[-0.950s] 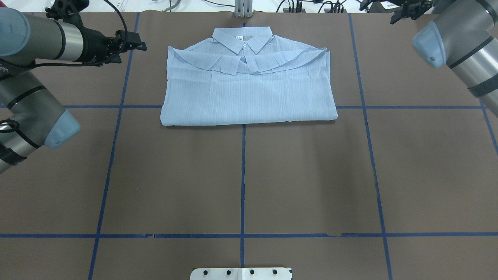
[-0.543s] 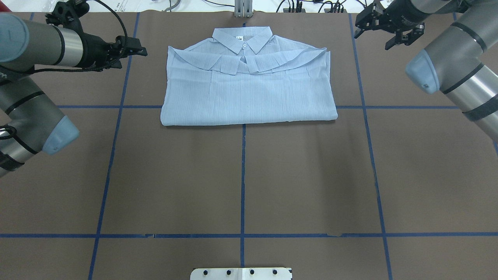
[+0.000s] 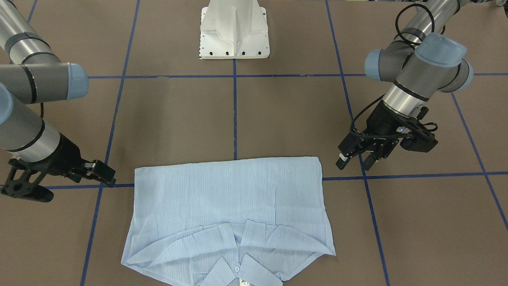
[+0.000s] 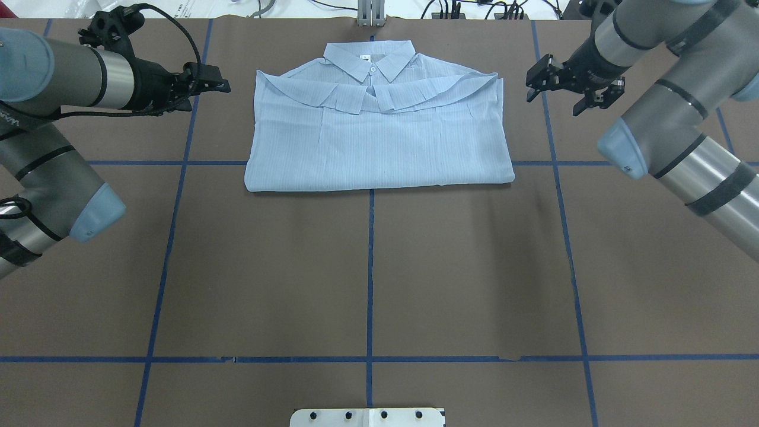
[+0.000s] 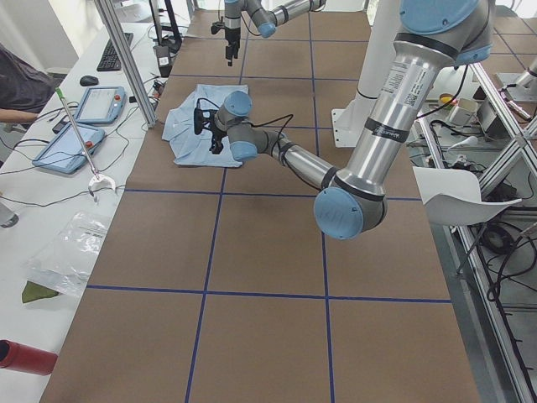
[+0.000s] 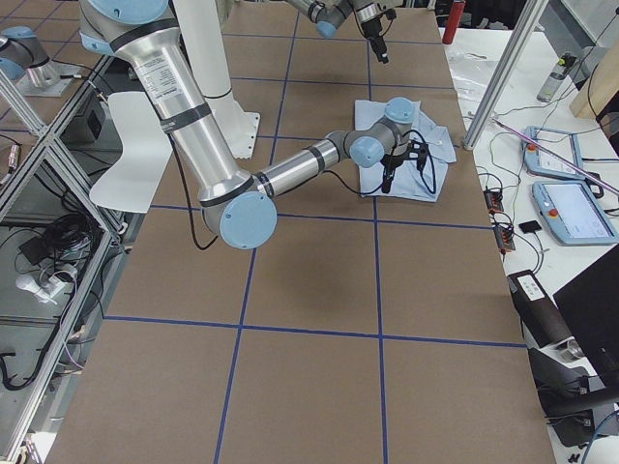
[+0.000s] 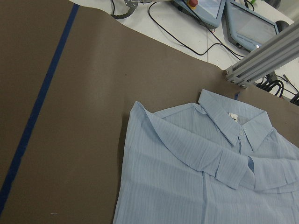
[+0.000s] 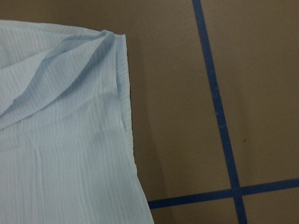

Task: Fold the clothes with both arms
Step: 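Lower the right gripper to the folded shirt's side edge nearest it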

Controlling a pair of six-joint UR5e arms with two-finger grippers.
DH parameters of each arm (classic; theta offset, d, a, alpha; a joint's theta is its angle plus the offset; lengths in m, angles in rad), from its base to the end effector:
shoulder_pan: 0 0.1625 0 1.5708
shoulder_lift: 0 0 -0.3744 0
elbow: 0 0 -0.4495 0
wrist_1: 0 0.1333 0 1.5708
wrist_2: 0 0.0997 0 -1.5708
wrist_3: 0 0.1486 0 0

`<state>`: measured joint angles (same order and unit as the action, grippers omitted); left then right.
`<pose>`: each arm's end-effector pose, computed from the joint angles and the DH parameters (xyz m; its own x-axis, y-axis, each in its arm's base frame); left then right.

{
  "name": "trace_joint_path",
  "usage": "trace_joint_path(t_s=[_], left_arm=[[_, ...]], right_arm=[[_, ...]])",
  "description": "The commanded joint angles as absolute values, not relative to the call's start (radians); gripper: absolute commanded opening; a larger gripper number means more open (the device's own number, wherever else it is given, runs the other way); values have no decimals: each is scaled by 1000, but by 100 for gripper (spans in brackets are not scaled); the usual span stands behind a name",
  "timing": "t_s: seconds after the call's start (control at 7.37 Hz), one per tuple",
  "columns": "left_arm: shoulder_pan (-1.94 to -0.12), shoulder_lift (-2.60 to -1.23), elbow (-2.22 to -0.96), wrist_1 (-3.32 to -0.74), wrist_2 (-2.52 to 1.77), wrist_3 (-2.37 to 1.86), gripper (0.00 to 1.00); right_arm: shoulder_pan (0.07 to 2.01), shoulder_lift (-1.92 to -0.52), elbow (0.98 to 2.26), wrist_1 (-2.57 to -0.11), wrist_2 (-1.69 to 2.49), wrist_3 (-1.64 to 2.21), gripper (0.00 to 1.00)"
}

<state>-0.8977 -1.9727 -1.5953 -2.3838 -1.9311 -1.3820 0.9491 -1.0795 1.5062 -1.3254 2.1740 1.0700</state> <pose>0.3854 -0.6131 0.2721 0.2975 -0.0915 -0.9503 0.4765 0.8768 0.0648 -0.3912 -0.6301 0.3403 0.6224 0.1898 0.7593 -0.1880 0.9780 -0.0905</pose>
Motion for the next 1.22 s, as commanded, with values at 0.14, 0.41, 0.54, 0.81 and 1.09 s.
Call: trace_joint_path(t_s=[0.14, 0.41, 0.54, 0.81, 1.09], left_arm=[[-893, -1973, -1597, -2384, -1930, -1382, 100], [-893, -1974, -1600, -2384, -1930, -1391, 100], [-891, -1976, -1601, -2384, -1930, -1403, 100], [-890, -1974, -1600, -2384, -1930, -1404, 100], [-890, -1974, -1600, -2384, -1930, -1404, 100]], right_arm=[[842, -1085, 1488, -1322, 2100, 1069, 99], [831, -1085, 1470, -1324, 2103, 1057, 96], [831, -1085, 1460, -1325, 2105, 1054, 88], [818, -1074, 1433, -1325, 2106, 1051, 79], [813, -1071, 1417, -1324, 2109, 1046, 78]])
